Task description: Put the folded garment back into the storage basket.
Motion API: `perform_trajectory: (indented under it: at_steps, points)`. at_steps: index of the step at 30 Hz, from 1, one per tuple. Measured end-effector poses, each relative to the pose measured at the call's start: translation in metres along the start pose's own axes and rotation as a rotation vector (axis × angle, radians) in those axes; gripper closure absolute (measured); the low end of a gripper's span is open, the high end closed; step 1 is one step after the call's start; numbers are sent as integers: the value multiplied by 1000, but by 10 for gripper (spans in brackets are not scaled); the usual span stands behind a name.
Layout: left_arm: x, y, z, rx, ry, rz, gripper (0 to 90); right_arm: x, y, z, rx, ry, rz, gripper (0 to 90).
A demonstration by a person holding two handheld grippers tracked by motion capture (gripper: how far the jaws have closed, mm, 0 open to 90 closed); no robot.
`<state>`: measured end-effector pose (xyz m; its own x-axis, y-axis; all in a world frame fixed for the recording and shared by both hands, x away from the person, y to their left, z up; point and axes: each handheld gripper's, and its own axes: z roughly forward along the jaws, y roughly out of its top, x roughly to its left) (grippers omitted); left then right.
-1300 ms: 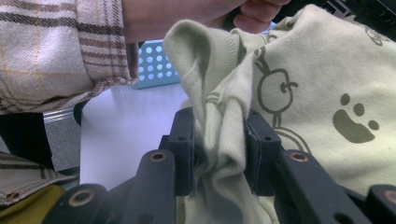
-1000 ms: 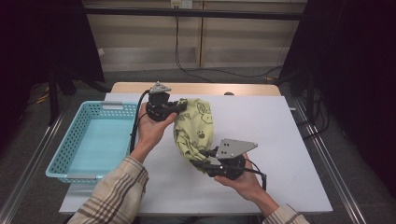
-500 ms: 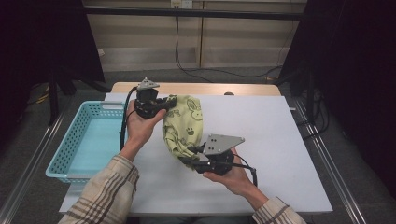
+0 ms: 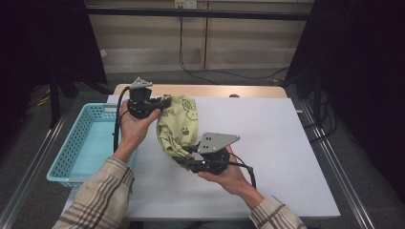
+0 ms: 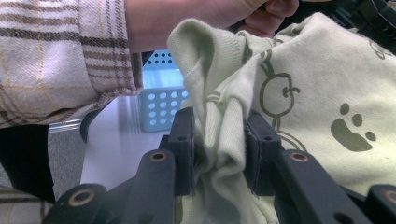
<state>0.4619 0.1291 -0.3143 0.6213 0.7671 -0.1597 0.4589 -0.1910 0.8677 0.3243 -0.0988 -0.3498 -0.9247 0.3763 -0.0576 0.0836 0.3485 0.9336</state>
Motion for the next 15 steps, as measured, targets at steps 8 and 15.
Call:
perform_trajectory:
  at_steps: [8, 15]
  points:
    - [9, 2, -9, -6, 25, -3, 779, 0, 7, 9, -11, 1, 2, 681]
    - [15, 2, -14, -12, 34, -7, 780, -1, 10, 17, -22, 9, -2, 681]
